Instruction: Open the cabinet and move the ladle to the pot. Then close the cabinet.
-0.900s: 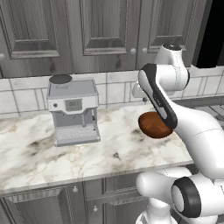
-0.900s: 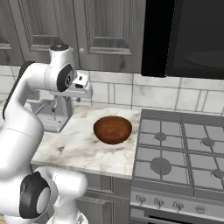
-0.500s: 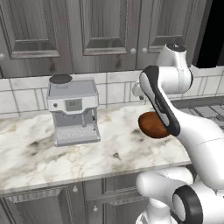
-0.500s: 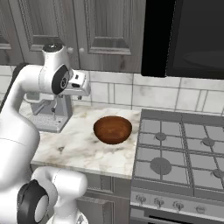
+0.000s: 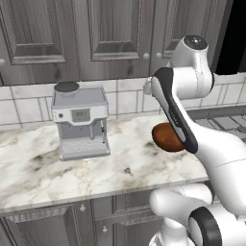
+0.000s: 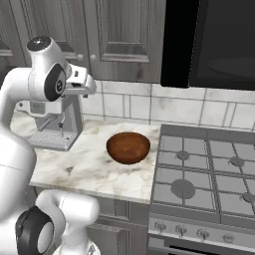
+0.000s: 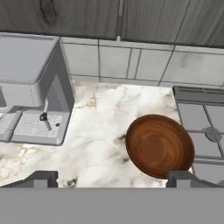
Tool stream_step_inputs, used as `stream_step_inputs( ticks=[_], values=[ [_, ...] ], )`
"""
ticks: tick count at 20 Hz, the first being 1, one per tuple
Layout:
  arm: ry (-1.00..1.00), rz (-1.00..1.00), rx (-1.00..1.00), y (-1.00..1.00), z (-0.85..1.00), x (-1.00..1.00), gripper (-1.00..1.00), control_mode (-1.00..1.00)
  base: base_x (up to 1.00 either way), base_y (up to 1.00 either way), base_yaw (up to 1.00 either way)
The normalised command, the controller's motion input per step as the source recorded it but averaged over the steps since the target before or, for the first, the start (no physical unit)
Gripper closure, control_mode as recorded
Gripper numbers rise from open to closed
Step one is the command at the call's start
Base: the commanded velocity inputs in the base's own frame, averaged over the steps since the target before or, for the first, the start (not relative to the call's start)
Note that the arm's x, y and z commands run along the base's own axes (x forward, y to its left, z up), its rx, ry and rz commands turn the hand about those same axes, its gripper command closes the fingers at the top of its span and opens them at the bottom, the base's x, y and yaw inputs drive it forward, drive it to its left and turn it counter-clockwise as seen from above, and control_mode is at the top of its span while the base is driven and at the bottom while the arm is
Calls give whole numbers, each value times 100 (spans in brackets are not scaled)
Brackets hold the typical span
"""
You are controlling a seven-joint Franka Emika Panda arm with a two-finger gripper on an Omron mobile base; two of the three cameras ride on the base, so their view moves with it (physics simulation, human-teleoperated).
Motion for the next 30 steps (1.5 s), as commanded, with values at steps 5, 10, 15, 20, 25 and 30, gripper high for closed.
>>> stream_step_inputs(
  ticks=[5,10,15,20,25,30],
  values=[
    [0,0,-1,4,55,0,-100,-100,0,0,0],
    [0,0,0,19,35,0,-100,-100,0,0,0],
    [-1,0,-3,25,30,0,-100,-100,0,0,0],
    [-5,0,-7,18,26,0,-100,-100,0,0,0],
    [-1,-4,-9,12,20,0,-100,-100,0,0,0],
    [0,-4,-9,0,16,11,-100,-100,0,0,0]
  ],
)
